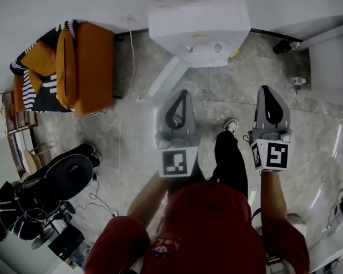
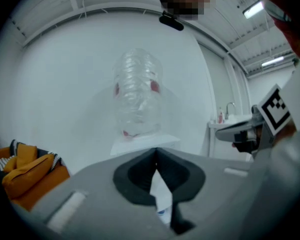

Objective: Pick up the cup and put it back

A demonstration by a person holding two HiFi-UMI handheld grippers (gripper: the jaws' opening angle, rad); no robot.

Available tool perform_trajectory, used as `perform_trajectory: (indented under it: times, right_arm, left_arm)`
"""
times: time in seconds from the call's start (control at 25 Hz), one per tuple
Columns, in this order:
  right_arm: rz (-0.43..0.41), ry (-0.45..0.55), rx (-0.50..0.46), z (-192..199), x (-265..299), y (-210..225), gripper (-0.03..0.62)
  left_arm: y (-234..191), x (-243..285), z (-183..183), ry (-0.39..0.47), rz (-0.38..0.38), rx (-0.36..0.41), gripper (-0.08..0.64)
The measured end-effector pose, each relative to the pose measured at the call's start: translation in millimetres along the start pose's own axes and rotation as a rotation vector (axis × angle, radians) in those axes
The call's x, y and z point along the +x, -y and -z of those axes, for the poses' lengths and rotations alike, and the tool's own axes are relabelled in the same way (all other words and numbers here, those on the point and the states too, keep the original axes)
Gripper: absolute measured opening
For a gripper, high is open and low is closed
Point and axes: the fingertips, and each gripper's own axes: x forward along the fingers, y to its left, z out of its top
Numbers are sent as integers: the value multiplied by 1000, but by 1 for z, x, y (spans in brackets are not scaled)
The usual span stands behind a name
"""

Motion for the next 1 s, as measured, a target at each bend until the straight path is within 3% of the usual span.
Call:
perform_trajectory:
  times: [0.2, 0.44, 0.64, 0.84, 1.0]
  right_arm:
    - [34, 4, -9, 47, -13, -40, 2]
    - [96, -6, 10, 125, 10, -50, 2]
    - [103, -8, 4, 200, 27, -57, 2]
    - [61, -4, -31, 276, 55, -59, 2]
    - [7, -4, -39, 344, 81, -55, 2]
  left_arm:
    - [-13, -19, 50, 7, 60, 20, 0]
    - [-12, 2, 136, 26, 175, 84, 0]
    - [-13, 13, 215, 30, 189, 109, 0]
    - [-18, 48, 298, 71, 169, 133, -1]
    - [-18, 83, 379, 45, 165, 124, 0]
